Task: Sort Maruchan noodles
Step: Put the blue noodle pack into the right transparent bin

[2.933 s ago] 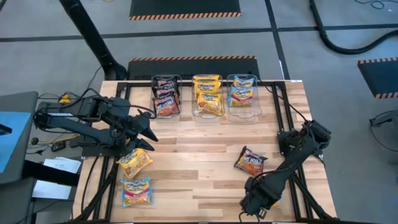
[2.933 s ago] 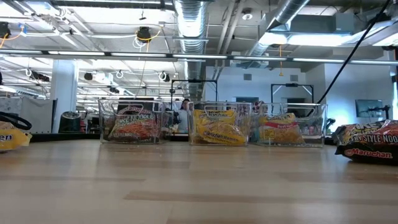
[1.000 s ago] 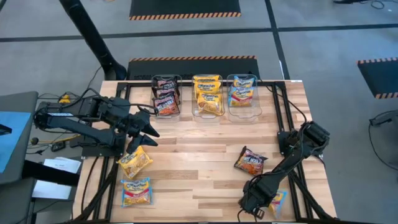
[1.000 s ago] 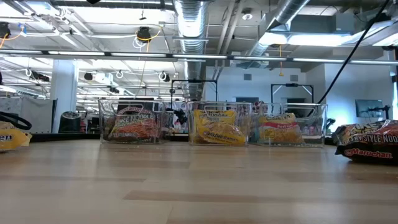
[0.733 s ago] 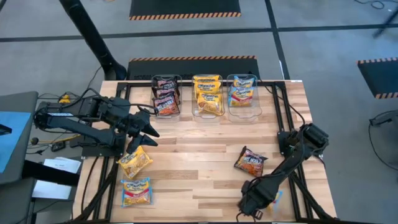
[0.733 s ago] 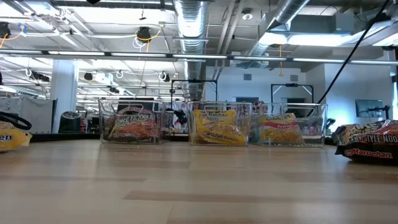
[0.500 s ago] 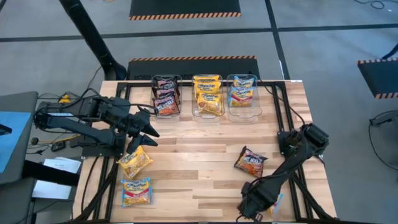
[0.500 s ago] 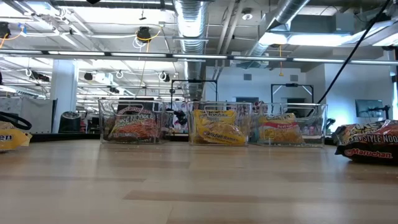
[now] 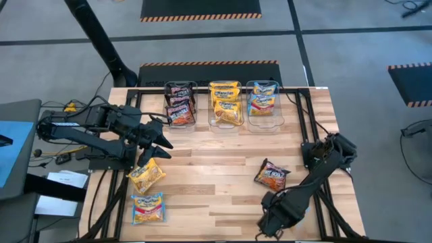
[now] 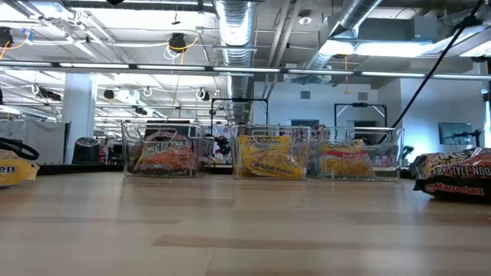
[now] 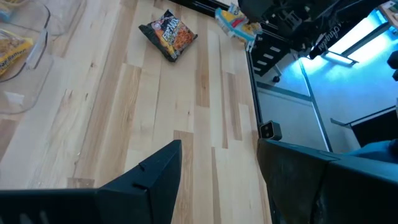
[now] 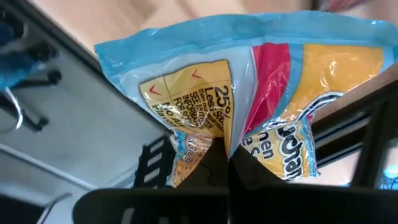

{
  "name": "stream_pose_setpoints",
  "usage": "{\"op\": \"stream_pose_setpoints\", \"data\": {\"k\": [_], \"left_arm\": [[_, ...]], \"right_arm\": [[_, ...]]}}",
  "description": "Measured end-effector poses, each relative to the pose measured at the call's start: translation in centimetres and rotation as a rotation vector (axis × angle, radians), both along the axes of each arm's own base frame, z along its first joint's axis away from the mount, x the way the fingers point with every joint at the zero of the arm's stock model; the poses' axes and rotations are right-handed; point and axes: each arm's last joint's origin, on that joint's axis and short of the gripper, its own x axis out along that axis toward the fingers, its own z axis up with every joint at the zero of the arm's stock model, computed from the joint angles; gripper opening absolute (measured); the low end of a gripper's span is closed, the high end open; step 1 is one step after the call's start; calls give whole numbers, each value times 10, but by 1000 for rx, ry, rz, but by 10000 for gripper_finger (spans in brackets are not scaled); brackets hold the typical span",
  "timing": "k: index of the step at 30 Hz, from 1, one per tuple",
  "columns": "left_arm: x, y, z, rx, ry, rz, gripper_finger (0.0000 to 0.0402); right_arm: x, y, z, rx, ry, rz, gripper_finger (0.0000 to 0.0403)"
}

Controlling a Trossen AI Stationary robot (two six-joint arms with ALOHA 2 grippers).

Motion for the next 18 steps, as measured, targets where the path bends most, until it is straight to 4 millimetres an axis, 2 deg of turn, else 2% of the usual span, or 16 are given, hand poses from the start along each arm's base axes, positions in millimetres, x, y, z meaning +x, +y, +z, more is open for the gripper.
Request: {"op": "stream_pose_setpoints", "data": {"k": [9,18], "left_arm": [[0,0,0,0,0,1,197],[0,0,0,0,0,2,196]], "right_arm": [[25,-36,21,-107,-72,31,1],[55,-87,24,-213,-141,125,1]]}}
